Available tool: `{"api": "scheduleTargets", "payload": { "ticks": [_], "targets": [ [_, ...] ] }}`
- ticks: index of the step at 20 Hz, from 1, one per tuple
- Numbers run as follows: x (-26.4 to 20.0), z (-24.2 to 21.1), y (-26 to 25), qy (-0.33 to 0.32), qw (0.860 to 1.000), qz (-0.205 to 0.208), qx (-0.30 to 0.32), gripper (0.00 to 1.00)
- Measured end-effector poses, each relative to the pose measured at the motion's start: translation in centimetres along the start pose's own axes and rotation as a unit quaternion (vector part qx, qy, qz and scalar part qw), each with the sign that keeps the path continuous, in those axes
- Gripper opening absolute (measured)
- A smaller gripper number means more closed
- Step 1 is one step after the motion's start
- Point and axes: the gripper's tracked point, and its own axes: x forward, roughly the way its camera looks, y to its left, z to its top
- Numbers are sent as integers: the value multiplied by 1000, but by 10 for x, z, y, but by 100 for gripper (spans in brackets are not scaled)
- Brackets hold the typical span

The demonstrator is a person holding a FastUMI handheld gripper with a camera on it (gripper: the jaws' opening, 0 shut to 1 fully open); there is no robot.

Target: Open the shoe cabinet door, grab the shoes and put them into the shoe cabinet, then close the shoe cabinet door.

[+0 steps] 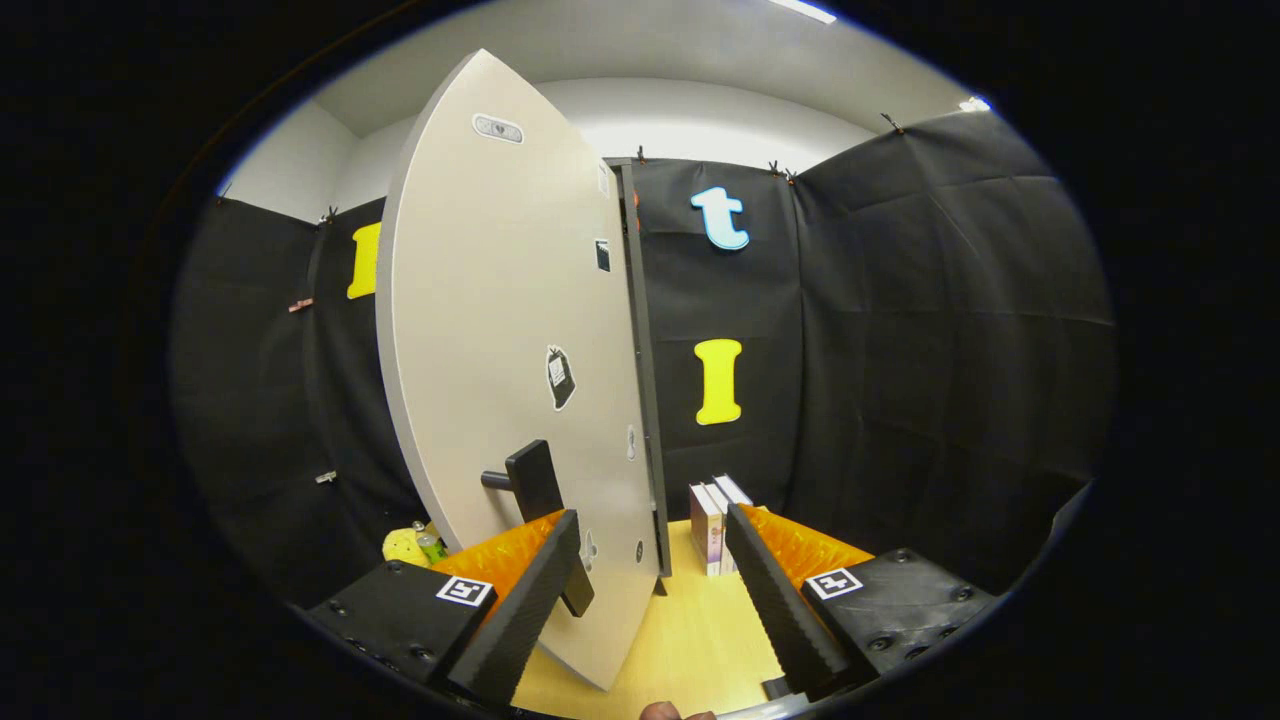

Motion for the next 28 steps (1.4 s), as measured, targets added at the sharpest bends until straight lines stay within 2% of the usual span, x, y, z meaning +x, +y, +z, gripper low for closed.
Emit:
{"api": "scheduleTargets", "payload": {
  "ticks": [11,18,22,28],
  "targets": [
    [31,-15,93,13,997,67,19,98],
    [49,-18,122,15,996,85,35,98],
    [67,-24,142,23,995,97,25,98],
    [74,-15,122,2,998,63,7,98]
  ]
}}
